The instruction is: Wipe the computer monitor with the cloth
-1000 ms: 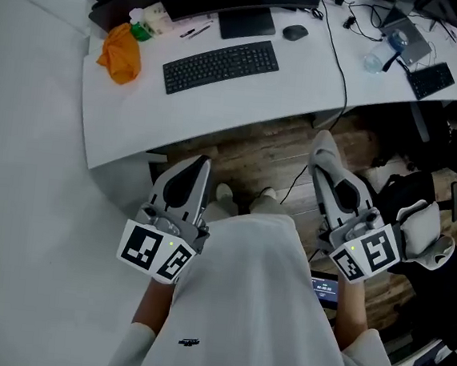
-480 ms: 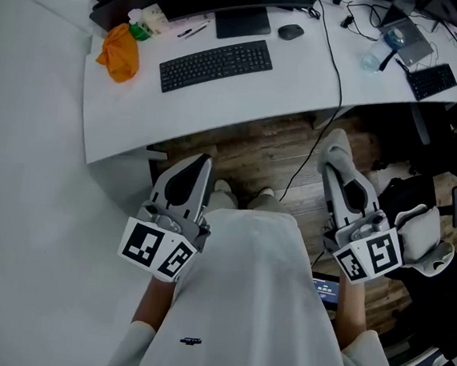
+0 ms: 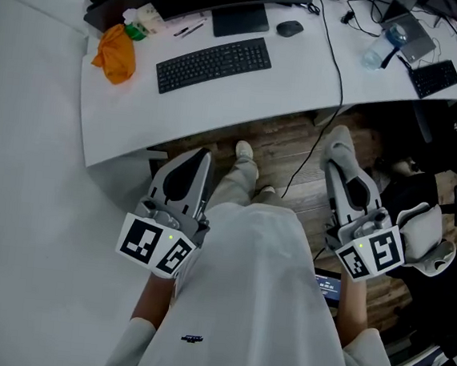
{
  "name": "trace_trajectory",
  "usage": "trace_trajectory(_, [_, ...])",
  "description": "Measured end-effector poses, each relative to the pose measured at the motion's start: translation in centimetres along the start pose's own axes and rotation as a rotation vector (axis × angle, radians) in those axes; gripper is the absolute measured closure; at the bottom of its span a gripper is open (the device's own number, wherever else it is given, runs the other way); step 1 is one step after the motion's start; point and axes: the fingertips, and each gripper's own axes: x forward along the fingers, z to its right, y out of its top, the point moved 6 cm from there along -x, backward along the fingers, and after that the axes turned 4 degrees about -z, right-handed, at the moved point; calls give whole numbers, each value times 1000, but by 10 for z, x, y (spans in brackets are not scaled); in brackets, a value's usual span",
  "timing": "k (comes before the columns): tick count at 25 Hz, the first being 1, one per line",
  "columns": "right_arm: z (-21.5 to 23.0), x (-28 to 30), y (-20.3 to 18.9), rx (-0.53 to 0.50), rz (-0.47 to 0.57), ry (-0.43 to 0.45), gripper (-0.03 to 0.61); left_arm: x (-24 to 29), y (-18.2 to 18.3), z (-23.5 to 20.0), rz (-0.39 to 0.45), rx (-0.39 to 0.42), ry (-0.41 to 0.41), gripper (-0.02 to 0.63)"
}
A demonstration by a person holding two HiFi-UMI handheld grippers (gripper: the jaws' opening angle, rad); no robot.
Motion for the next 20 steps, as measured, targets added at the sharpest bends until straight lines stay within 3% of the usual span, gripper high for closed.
trace_trajectory(9, [20, 54, 16, 6, -16, -37, 551, 48, 16, -45, -3, -18, -40, 595])
trace_trajectory(20, [57, 166, 55, 12, -53, -53, 551, 125, 51, -127, -22, -68, -68, 595])
